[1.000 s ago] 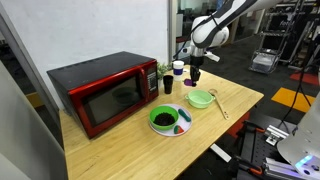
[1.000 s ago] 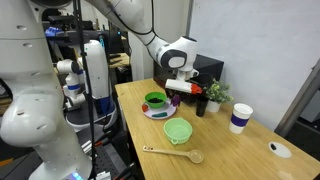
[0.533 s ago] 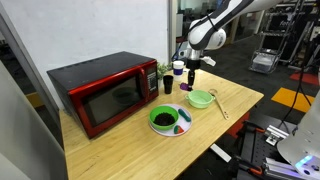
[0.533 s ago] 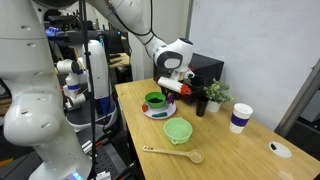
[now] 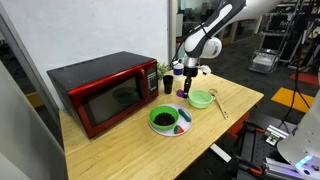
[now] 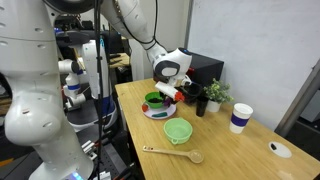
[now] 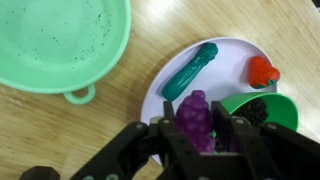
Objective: Close the microwave door, move the white plate to the right, remove the zucchini and purple grapes from the green pot and place them on the white plate
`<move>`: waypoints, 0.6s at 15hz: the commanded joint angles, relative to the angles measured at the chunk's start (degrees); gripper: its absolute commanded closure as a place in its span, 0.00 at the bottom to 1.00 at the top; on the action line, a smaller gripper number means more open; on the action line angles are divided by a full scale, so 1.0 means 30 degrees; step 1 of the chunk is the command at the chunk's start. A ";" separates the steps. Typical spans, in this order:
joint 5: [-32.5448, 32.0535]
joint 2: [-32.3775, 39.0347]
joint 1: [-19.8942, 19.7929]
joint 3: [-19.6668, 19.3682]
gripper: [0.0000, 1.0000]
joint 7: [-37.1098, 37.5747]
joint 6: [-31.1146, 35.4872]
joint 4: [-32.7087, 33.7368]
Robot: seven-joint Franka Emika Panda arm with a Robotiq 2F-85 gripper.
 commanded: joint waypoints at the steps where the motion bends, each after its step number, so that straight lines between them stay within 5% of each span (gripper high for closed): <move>1: 0.0887 0.0648 -0.0053 0.0382 0.84 0.0067 0.1206 -0.0105; 9: 0.1683 0.1653 -0.0221 0.1169 0.84 -0.0035 0.2468 -0.0081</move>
